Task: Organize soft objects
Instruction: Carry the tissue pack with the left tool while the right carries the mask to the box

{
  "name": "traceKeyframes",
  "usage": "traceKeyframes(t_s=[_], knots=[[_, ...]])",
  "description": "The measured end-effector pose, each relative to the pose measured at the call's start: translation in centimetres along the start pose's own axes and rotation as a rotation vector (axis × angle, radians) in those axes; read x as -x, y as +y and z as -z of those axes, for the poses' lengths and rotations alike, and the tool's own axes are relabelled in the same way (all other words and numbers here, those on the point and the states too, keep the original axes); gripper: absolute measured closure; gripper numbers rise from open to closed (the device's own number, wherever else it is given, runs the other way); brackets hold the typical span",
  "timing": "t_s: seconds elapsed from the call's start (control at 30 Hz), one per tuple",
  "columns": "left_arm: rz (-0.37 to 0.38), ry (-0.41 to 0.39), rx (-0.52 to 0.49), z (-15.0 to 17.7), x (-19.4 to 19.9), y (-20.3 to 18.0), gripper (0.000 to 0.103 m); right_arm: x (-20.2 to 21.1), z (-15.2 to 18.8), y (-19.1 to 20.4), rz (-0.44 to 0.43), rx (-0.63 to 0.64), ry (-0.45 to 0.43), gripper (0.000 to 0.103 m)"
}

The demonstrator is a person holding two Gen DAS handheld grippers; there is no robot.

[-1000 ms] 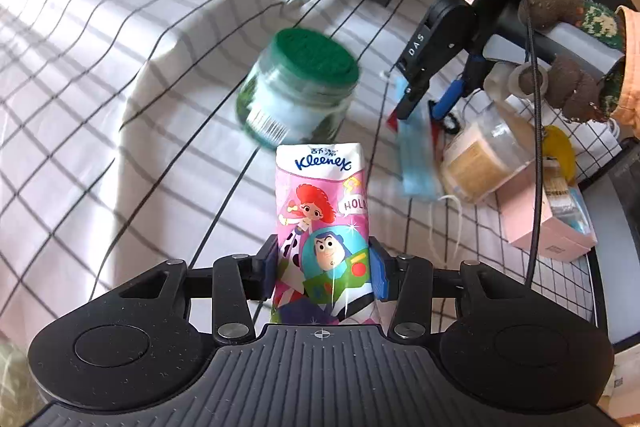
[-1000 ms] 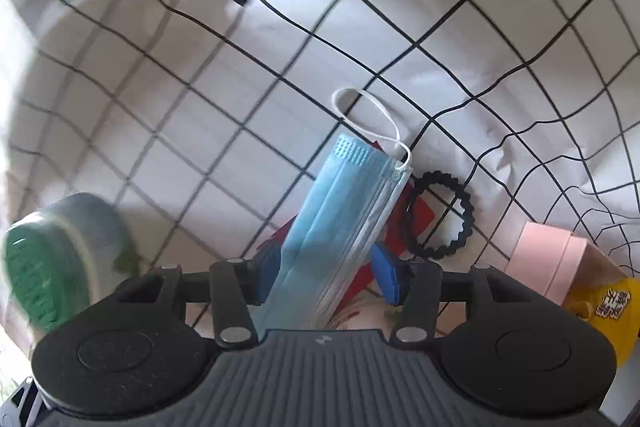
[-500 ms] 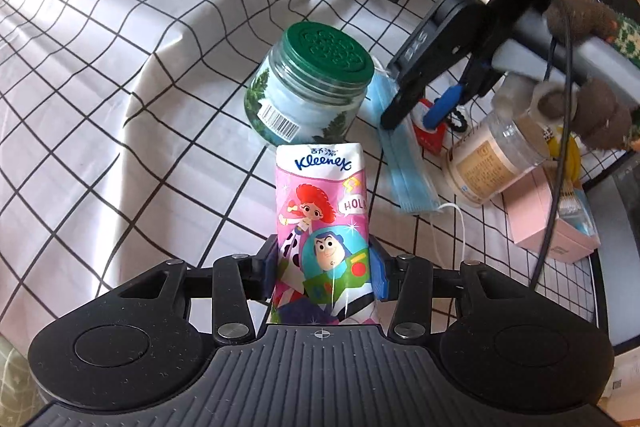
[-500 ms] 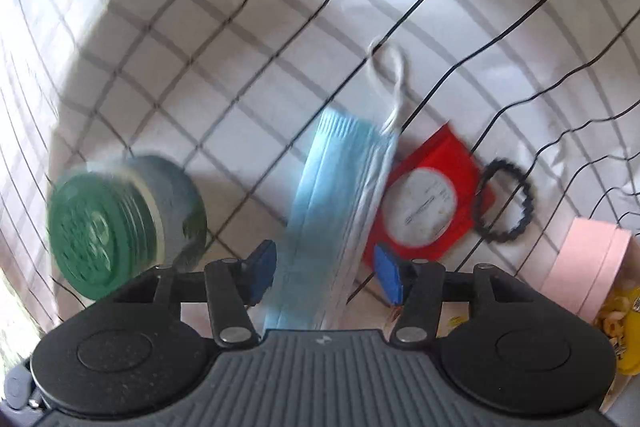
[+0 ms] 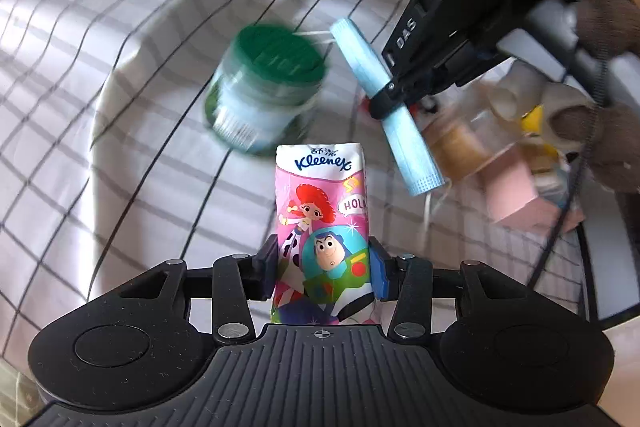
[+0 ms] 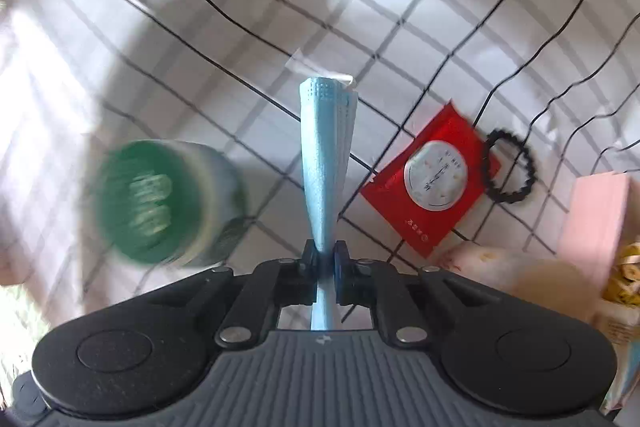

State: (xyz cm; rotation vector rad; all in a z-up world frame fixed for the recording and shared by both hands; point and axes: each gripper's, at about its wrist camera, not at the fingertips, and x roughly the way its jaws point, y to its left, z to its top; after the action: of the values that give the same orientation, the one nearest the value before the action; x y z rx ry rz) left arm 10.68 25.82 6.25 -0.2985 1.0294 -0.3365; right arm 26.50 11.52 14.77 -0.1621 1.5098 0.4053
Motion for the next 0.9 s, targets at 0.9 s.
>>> traceKeyframes(t_s=[0.9], knots=[[0.055,-0.135,-0.369,-6.7,-2.7,-21.8,0.054,18.2,16.0,-24.7,-0.019,-0.401,-0.581,0.095]])
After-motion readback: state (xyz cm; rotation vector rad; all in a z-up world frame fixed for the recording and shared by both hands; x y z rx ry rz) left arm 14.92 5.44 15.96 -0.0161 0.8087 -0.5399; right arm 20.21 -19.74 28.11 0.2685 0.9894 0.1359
